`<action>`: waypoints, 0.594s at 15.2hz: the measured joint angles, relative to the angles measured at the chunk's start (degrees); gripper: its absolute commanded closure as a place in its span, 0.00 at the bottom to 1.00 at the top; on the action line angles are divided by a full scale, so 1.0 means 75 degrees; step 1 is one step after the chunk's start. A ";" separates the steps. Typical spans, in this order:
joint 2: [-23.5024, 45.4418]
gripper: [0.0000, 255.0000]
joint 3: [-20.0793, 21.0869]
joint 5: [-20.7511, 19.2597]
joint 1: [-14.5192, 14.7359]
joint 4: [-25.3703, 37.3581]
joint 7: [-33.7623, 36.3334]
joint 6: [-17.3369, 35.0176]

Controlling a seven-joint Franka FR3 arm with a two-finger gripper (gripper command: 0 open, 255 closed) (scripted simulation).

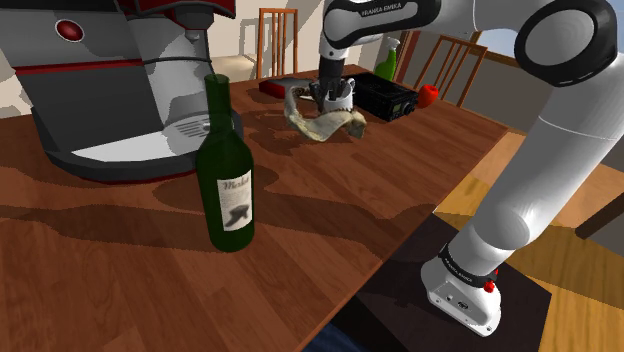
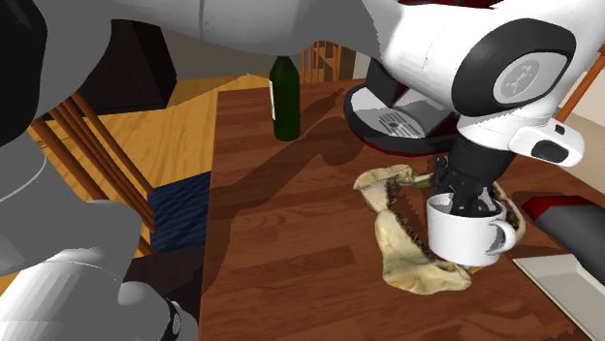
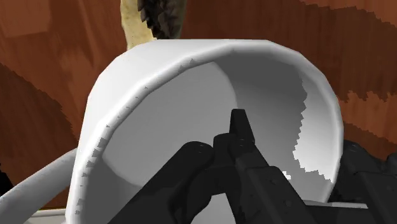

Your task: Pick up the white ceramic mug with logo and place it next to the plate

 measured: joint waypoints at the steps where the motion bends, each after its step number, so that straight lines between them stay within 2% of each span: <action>1: -0.0002 1.00 0.0009 -0.0008 0.0010 -0.0042 0.0026 0.0074; 6: -0.0030 1.00 0.0023 -0.0044 0.0017 -0.0323 0.0077 0.0501; 9: -0.0015 1.00 0.0020 -0.0037 0.0002 -0.0298 0.0049 0.0471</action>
